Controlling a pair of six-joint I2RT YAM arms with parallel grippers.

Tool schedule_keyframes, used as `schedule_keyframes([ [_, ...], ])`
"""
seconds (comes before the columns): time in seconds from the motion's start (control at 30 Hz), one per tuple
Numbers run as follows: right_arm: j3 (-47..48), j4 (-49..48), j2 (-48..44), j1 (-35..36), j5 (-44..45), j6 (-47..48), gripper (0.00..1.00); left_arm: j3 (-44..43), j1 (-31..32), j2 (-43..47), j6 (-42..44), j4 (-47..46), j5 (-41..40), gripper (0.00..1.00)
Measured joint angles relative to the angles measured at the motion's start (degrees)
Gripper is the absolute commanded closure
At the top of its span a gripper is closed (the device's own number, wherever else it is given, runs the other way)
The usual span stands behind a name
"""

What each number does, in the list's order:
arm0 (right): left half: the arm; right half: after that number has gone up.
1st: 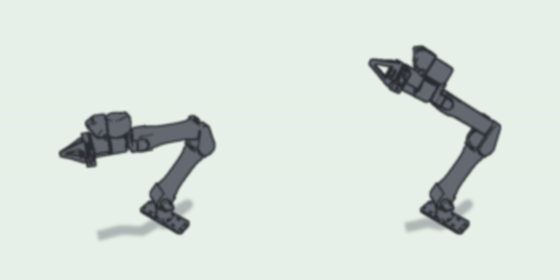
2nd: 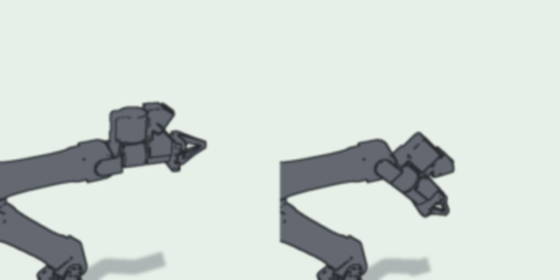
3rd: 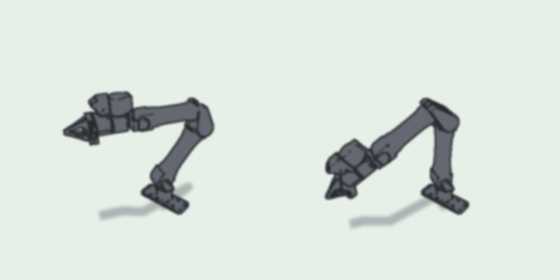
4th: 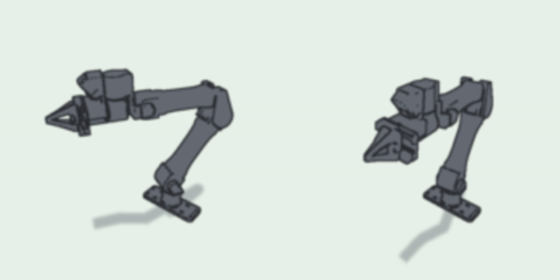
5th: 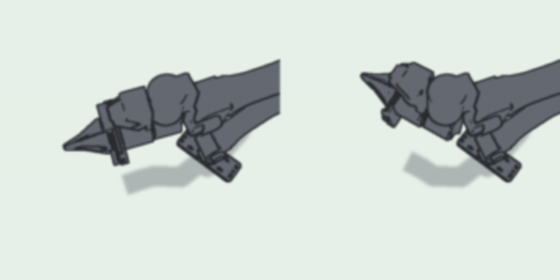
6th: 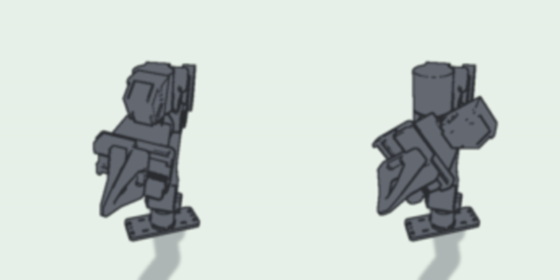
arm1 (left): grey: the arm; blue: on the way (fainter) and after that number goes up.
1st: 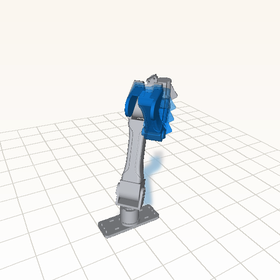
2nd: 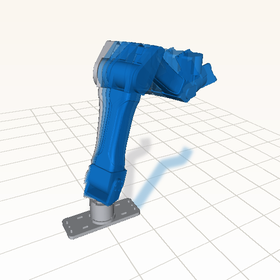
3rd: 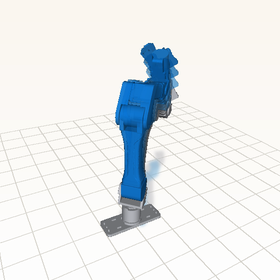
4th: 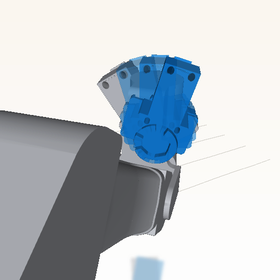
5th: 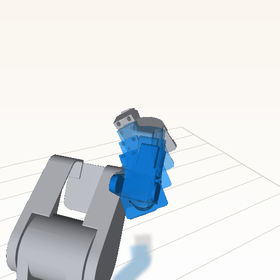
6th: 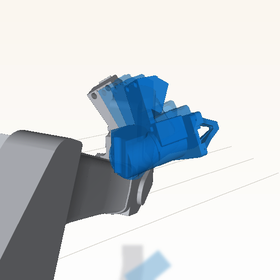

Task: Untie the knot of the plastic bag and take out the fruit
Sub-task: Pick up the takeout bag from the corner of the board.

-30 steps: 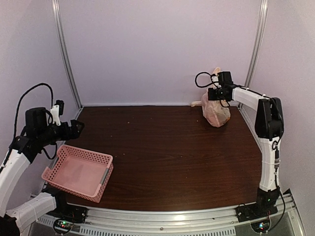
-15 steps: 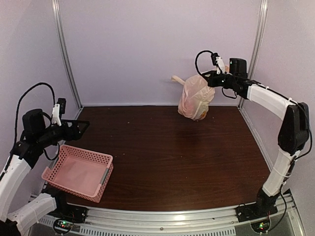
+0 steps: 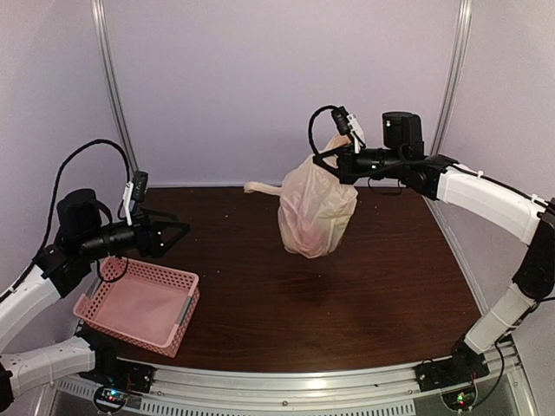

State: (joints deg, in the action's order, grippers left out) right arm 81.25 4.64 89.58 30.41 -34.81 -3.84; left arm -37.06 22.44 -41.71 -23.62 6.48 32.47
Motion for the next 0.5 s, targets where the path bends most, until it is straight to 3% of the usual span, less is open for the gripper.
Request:
schedule_keyframes([
  [0.5, -7.9, 5.0, -5.9, 11.8, -13.2, -0.3, 1.00, 1.3, 14.6, -8.4, -5.5, -13.7, -0.8, 0.08],
])
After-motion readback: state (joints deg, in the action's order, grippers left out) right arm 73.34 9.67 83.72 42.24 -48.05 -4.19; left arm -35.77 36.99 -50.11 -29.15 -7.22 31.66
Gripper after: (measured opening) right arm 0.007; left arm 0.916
